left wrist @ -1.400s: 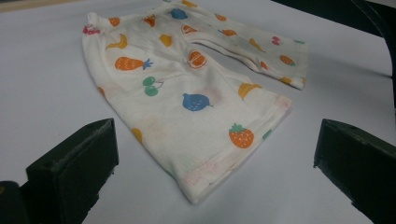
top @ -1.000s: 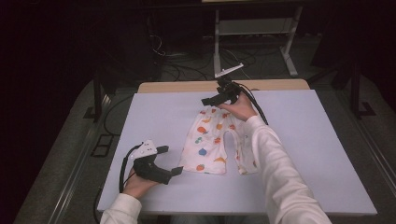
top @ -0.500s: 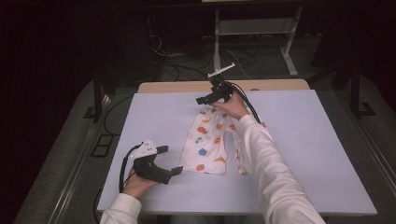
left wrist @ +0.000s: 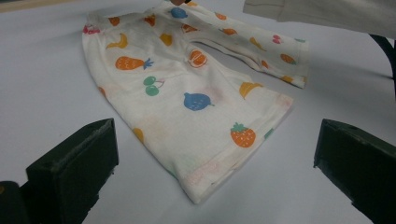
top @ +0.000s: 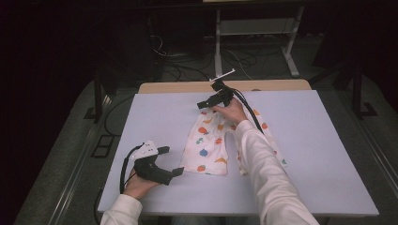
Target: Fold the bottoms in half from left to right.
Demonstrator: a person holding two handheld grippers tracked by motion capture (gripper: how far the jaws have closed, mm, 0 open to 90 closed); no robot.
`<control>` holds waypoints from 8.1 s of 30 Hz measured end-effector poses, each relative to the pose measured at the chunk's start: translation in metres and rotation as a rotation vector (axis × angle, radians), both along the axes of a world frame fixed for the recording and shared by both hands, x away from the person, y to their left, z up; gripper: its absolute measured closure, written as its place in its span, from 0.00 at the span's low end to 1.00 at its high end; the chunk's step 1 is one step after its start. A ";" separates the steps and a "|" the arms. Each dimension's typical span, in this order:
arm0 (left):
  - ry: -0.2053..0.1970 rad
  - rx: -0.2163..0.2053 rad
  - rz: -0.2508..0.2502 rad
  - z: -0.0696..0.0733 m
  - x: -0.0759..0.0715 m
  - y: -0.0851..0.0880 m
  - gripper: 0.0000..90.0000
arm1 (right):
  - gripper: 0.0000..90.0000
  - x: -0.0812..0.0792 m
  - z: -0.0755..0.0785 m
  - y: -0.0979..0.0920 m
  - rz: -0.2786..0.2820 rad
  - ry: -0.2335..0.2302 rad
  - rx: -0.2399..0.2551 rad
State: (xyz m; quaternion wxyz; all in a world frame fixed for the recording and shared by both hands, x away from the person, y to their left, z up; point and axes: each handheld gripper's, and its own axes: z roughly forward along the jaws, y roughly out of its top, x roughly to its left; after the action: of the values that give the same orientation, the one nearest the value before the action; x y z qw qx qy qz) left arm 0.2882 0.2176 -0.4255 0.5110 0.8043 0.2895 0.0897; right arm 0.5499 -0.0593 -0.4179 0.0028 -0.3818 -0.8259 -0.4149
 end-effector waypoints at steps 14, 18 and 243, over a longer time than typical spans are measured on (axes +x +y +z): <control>0.003 0.000 -0.002 0.000 0.000 0.000 0.00 | 0.35 0.003 -0.016 -0.001 0.000 0.088 -0.041; 0.003 0.000 -0.003 0.000 0.000 0.000 0.00 | 0.43 0.002 -0.015 0.001 -0.001 0.083 -0.052; 0.325 0.138 -0.307 0.061 0.060 -0.160 0.99 | 0.98 -0.032 0.035 -0.115 -0.126 -0.078 0.025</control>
State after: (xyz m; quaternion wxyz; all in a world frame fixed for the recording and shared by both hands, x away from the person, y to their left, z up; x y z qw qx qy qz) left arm 0.3481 0.0574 -0.3643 0.4092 0.8759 0.2353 -0.1001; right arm 0.5180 -0.1744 -0.3832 -0.0507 -0.4165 -0.7945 -0.4390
